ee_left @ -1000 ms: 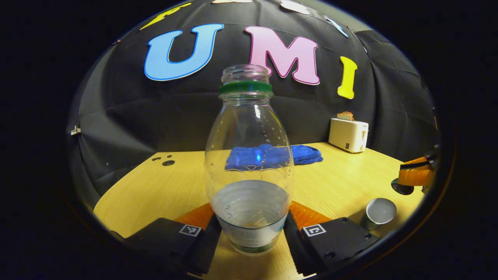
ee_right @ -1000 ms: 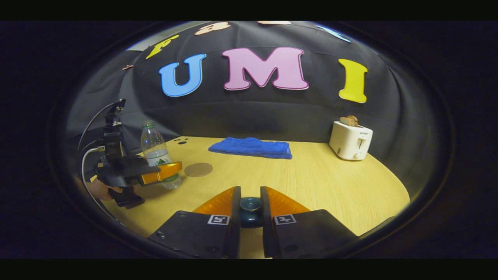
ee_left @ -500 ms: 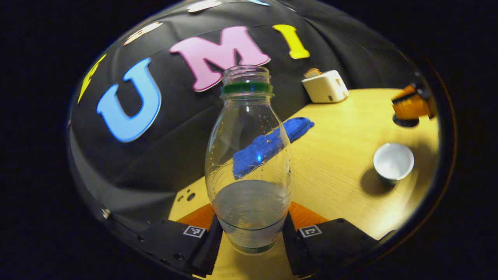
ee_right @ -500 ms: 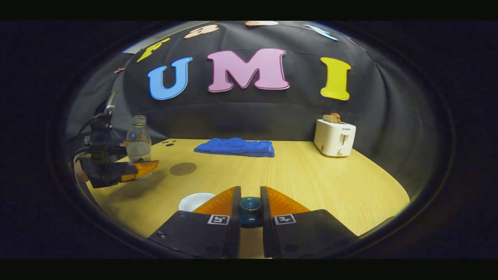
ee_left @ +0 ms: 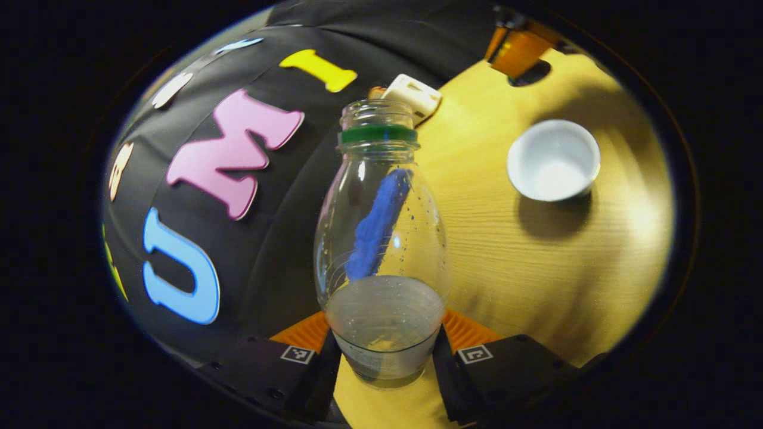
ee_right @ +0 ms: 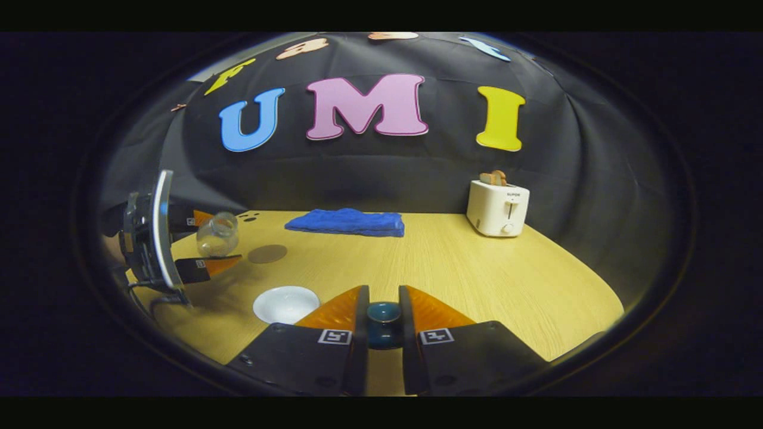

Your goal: Open the teacup lid with one hand, grasp the water bottle and pour water into the teacup with the other hand; after pouring, place the water bottle on the coaster and then close the teacup lid.

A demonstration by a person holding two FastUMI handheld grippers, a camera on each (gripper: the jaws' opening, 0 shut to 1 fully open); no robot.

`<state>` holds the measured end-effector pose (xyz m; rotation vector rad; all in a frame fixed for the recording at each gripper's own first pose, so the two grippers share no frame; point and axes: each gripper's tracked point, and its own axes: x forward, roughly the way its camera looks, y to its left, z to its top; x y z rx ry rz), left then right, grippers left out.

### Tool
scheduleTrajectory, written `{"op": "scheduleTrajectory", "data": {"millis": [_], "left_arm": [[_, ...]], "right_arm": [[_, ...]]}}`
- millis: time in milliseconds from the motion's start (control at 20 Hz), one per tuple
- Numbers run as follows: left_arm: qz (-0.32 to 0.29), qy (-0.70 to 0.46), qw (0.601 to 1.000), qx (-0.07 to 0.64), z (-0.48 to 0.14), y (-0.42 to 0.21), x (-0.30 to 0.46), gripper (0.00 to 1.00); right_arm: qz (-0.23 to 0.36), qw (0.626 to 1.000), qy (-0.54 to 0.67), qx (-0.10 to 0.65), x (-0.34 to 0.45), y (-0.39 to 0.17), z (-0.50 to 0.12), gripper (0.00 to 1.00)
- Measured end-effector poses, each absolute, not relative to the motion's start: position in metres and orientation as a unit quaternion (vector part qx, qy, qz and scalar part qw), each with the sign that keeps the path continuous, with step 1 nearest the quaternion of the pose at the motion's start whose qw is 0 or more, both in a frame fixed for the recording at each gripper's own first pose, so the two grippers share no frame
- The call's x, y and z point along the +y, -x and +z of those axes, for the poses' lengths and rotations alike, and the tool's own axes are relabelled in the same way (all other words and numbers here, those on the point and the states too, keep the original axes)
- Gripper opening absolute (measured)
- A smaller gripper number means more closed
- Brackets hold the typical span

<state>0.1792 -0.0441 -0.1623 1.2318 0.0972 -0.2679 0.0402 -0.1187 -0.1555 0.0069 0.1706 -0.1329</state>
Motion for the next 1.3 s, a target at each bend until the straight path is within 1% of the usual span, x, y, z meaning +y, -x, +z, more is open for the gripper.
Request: {"op": "scheduleTrajectory", "data": {"millis": [200,250,350,400,450,500,700,750,850,900,1100,1150,1200,1300], "left_arm": [[-0.141,-0.614,0.775,0.047,-0.18,-0.18,-0.054,0.72],[-0.148,-0.627,0.763,0.045,-0.184,-0.18,-0.056,0.72],[-0.143,-0.66,0.736,0.037,-0.187,-0.185,-0.057,0.72],[-0.142,-0.668,0.73,0.033,-0.189,-0.185,-0.058,0.72],[-0.142,-0.677,0.722,0.027,-0.188,-0.183,-0.059,0.72],[-0.142,-0.688,0.711,0.02,-0.188,-0.184,-0.061,0.72],[-0.142,-0.718,0.681,0.002,-0.183,-0.203,-0.073,0.72],[-0.142,-0.729,0.67,-0.004,-0.181,-0.204,-0.075,0.72],[-0.141,-0.747,0.65,-0.014,-0.181,-0.206,-0.075,0.72],[-0.143,-0.754,0.641,-0.018,-0.181,-0.205,-0.076,0.72],[-0.15,-0.777,0.61,-0.03,-0.181,-0.202,-0.079,0.72],[-0.151,-0.782,0.604,-0.031,-0.179,-0.201,-0.079,0.72],[-0.152,-0.786,0.598,-0.032,-0.179,-0.199,-0.079,0.72],[-0.158,-0.792,0.589,-0.031,-0.181,-0.2,-0.08,0.72]], "right_arm": [[-0.072,0.993,-0.011,0.091,-0.125,-0.039,-0.162,0.27],[-0.073,0.993,-0.012,0.093,-0.125,-0.038,-0.163,0.22],[-0.074,0.993,-0.012,0.093,-0.127,-0.039,-0.163,0.22],[-0.075,0.993,-0.011,0.093,-0.127,-0.04,-0.164,0.27],[-0.075,0.993,-0.011,0.092,-0.127,-0.041,-0.163,0.27],[-0.074,0.993,-0.011,0.093,-0.127,-0.042,-0.164,0.22],[-0.067,0.993,-0.007,0.092,-0.124,-0.046,-0.162,0.22],[-0.065,0.994,-0.004,0.093,-0.122,-0.047,-0.162,0.27],[-0.06,0.994,-0.003,0.092,-0.12,-0.047,-0.162,0.27],[-0.058,0.994,-0.004,0.091,-0.119,-0.047,-0.162,0.22],[-0.053,0.994,-0.003,0.092,-0.117,-0.045,-0.163,0.22],[-0.053,0.994,-0.003,0.093,-0.118,-0.044,-0.163,0.27],[-0.052,0.994,-0.004,0.093,-0.118,-0.043,-0.164,0.22],[-0.052,0.994,-0.008,0.094,-0.12,-0.042,-0.164,0.22]]}}
